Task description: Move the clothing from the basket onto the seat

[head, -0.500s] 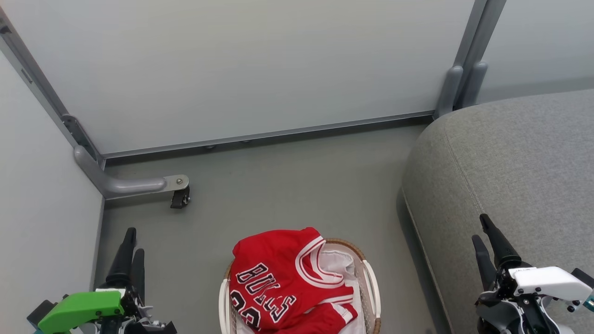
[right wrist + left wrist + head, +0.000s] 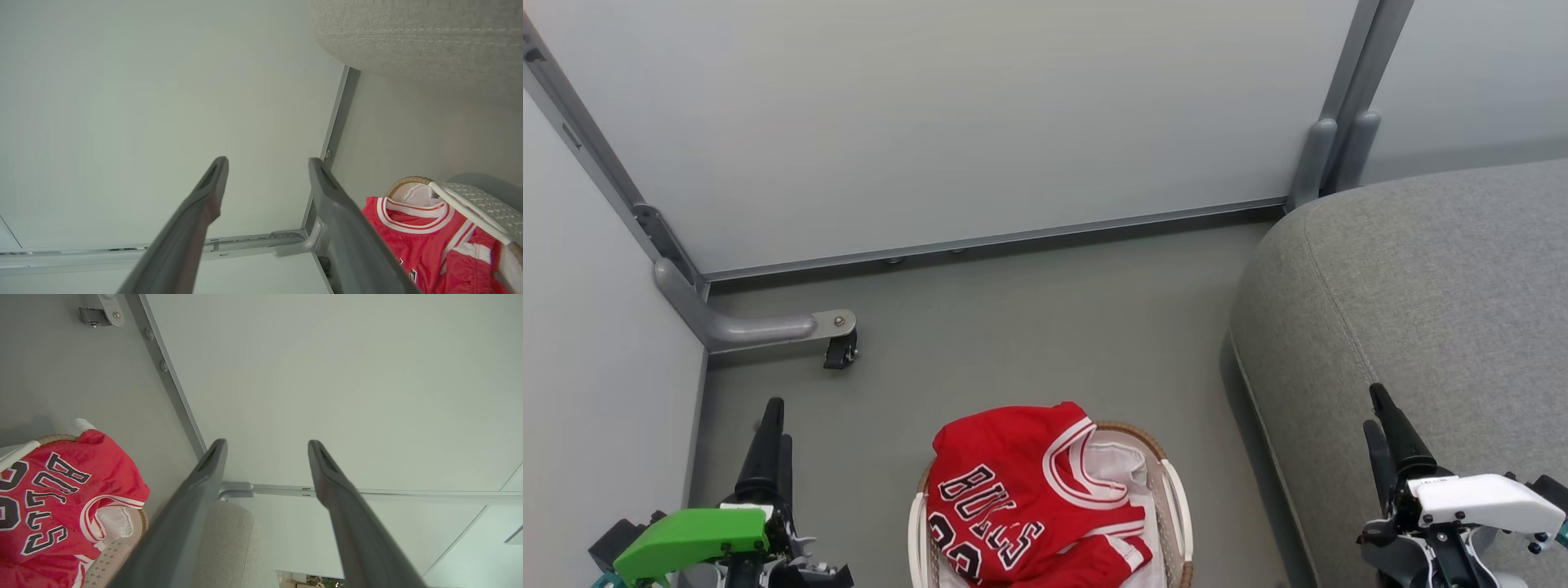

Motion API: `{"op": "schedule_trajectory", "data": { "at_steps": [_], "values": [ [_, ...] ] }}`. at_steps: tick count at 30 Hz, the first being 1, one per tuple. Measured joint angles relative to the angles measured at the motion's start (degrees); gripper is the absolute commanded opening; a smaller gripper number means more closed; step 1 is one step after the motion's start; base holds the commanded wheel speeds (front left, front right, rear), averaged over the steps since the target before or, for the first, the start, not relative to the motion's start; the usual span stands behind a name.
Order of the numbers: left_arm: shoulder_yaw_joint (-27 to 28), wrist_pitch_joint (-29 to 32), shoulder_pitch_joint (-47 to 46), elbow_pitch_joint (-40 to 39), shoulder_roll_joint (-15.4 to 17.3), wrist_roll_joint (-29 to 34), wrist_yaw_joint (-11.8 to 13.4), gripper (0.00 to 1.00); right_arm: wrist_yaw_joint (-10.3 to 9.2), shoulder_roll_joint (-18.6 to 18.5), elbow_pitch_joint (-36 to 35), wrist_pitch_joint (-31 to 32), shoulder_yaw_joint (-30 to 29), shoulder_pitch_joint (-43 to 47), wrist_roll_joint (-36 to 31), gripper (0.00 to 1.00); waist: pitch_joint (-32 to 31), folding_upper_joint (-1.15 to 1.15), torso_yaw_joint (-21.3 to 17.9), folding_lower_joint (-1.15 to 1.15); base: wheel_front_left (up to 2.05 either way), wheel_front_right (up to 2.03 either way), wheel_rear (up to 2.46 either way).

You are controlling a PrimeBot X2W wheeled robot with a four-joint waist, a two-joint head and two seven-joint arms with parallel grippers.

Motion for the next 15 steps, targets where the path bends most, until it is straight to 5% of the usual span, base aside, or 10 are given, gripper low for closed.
{"op": "schedule_trajectory", "data": {
  "at_steps": [15],
  "values": [
    [-2.2, -3.5, 0.0, -3.4, 0.0, 15.9, 0.0, 1.00, 0.01, -0.2, -4.4, -3.5, -0.7, 0.6, -18.0, 1.00, -0.2, 0.00, 0.1, 0.00, 0.00, 0.00, 0.00]
  ]
}}
